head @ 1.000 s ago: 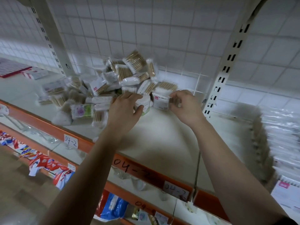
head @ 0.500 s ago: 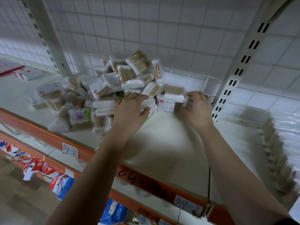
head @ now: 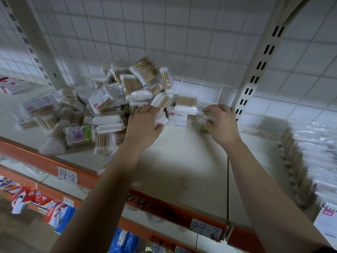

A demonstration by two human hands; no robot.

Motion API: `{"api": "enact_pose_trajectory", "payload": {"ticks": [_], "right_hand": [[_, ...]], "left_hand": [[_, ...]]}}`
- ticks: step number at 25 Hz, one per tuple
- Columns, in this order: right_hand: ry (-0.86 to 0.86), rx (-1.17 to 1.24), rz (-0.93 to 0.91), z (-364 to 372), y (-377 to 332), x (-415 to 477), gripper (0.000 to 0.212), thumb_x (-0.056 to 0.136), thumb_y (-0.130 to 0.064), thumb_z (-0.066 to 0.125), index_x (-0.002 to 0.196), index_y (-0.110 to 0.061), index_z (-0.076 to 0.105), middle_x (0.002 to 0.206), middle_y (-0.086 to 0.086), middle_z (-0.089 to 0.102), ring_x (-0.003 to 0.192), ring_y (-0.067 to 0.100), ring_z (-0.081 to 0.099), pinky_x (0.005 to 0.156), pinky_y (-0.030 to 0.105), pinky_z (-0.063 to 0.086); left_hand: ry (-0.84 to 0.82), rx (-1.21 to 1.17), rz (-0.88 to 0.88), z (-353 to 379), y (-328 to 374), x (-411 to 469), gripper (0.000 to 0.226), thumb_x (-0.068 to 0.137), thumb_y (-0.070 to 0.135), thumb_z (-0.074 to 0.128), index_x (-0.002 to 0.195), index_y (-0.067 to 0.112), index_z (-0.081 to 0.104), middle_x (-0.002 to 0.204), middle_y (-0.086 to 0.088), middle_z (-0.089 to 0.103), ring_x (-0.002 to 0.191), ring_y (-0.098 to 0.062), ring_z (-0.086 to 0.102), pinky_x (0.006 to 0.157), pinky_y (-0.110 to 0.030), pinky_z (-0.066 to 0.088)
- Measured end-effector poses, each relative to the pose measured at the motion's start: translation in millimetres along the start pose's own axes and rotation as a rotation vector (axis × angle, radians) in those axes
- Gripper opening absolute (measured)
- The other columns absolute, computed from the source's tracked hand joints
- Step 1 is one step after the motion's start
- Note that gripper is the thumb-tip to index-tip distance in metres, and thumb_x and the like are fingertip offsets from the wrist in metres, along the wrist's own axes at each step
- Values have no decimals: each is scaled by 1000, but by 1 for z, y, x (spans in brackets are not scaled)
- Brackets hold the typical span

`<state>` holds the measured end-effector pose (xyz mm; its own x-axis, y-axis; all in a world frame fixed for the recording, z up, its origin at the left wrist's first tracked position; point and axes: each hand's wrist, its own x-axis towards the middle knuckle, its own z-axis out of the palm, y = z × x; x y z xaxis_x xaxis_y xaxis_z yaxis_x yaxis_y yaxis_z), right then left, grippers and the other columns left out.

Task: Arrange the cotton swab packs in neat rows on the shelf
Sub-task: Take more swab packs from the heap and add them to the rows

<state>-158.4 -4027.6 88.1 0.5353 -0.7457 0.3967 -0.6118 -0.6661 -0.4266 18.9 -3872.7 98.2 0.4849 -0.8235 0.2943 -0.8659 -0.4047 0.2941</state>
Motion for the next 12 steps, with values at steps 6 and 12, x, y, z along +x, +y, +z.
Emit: {"api": "enact_pose_trajectory", "payload": {"ticks": [6, 12], "right_hand": [[-71, 119, 82, -24, -10, -11, 28, 77, -14, 69, 103, -10, 59, 106, 3, 50, 85, 14, 46, 68, 23, 34], [-130, 165, 167, -45, -9, -26, 36, 79, -20, 69, 112, -23, 54, 93, 1, 54, 90, 22, 54, 68, 26, 39]], "left_hand": [[-6, -72, 33, -2, 1, 2, 59, 84, 23, 68, 137, 11, 46, 132, -13, 48, 122, -33, 43, 106, -40, 34], [105, -190, 114, -15, 26, -9, 59, 78, 28, 74, 130, 8, 53, 126, -13, 54, 118, -30, 48, 100, -36, 37]]}}
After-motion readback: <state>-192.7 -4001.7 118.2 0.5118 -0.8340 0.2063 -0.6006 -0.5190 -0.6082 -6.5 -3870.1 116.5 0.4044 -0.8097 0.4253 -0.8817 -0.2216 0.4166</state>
